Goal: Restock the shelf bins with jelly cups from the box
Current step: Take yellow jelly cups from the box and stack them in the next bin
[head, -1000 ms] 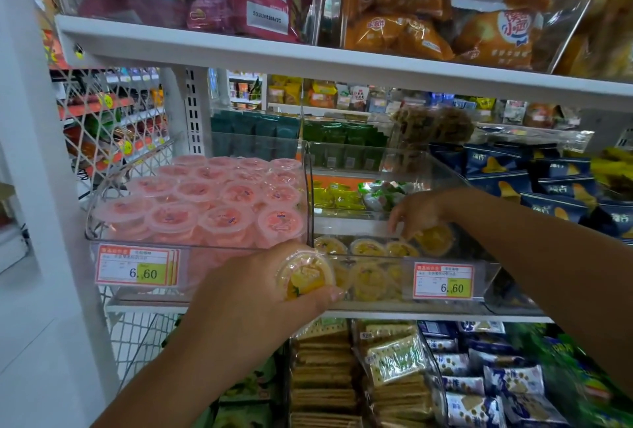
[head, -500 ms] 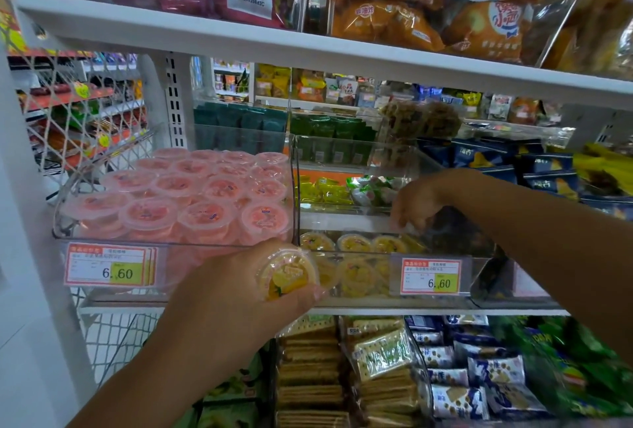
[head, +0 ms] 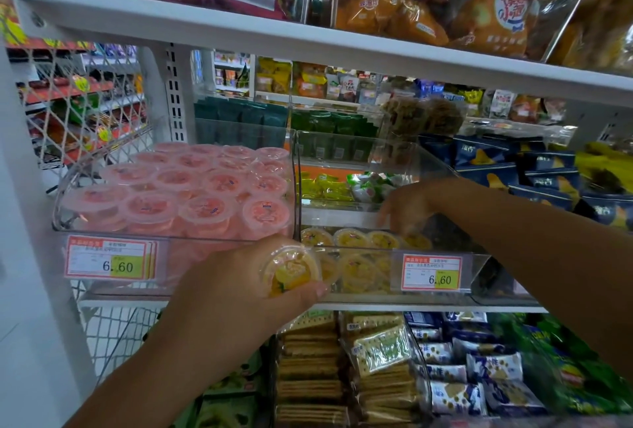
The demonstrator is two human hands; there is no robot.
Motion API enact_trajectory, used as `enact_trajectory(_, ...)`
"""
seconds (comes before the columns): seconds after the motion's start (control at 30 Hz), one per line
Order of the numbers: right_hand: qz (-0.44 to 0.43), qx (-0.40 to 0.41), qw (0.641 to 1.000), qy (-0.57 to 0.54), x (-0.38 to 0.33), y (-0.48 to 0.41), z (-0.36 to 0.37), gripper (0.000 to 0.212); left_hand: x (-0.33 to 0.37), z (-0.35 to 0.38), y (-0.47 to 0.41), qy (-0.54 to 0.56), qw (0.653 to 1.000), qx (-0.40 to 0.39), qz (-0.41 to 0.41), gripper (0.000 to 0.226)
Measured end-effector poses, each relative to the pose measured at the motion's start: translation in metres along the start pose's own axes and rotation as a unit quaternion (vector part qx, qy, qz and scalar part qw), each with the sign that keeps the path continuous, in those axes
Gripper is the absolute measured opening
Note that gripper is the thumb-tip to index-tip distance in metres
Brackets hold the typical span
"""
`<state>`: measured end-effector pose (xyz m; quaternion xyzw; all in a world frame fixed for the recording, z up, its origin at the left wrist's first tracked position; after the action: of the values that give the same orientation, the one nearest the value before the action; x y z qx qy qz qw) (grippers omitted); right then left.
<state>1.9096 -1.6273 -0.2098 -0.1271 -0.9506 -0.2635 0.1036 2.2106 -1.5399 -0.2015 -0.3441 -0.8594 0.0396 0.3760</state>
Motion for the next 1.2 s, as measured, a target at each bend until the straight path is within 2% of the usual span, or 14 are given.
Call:
enact_trajectory(0.07,-0.017,-0.018,0.992,-0.125,-0.002,-0.003,0.003,0.050,0.000,-0.001,0.000,0.014,1.000,0.001,0.008,0.047)
enact_trajectory(0.1,-0.019,-0.028,0.990,-0.135,-0.002,-0.003,0.004,0.050,0.001,-0.001,0.000,0.019,1.000,0.003,0.010,0.048)
enact_trajectory(0.27,-0.008,-0.044,0.987,-0.155,-0.001,0.002,0.011,0.051,0.003,-0.001,-0.003,0.016,1.000,0.012,0.015,0.049)
enact_trajectory(0.4,-0.055,0.035,0.986,-0.155,-0.016,0.009,0.004,0.041,0.003,0.002,-0.002,0.007,1.000,0.013,0.011,0.048)
enact_trajectory(0.57,-0.078,0.025,0.986,-0.144,-0.034,0.017,0.007,0.044,0.004,0.004,-0.002,-0.011,1.000,0.007,0.004,0.057)
enact_trajectory(0.63,-0.083,0.057,0.986,-0.135,-0.033,0.025,0.000,0.046,0.004,0.003,-0.002,-0.008,1.000,0.010,0.005,0.056)
enact_trajectory(0.7,-0.118,0.137,0.970,-0.165,-0.035,0.046,-0.017,0.041,0.005,0.003,-0.003,-0.009,1.000,0.012,0.005,0.056)
enact_trajectory(0.73,-0.148,0.163,0.951,-0.217,-0.039,0.062,-0.025,0.037,0.006,0.004,-0.004,-0.009,1.000,0.012,0.001,0.057)
enact_trajectory(0.83,-0.261,0.118,0.876,-0.388,-0.062,0.117,-0.038,0.033,0.010,0.005,-0.007,0.010,0.999,0.036,-0.015,0.050)
enact_trajectory(0.9,-0.319,0.078,0.850,-0.411,-0.080,0.151,-0.038,0.033,0.013,0.006,-0.010,0.019,0.998,0.054,-0.026,0.050)
enact_trajectory(0.97,-0.336,0.081,0.849,-0.399,-0.095,0.165,-0.035,0.030,0.017,0.007,-0.012,0.023,0.997,0.057,-0.035,0.050)
enact_trajectory(1.07,-0.313,0.124,0.858,-0.388,-0.101,0.163,-0.033,0.024,0.021,0.010,-0.013,0.028,0.997,0.054,-0.043,0.052)
enact_trajectory(1.2,-0.259,0.126,0.846,-0.448,-0.073,0.137,-0.041,0.016,0.016,0.010,-0.010,0.082,0.995,0.047,-0.044,0.058)
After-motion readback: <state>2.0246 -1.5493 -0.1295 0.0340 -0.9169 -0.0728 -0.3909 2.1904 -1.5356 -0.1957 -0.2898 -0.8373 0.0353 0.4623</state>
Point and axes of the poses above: each hand's wrist, its own y-axis away from the middle knuckle, its own z-axis out of the palm, x = y × z, the point moved 6 cm from there along -y, towards the middle knuckle, and after that the axes turned 6 degrees about z, right-handed, at the moved point
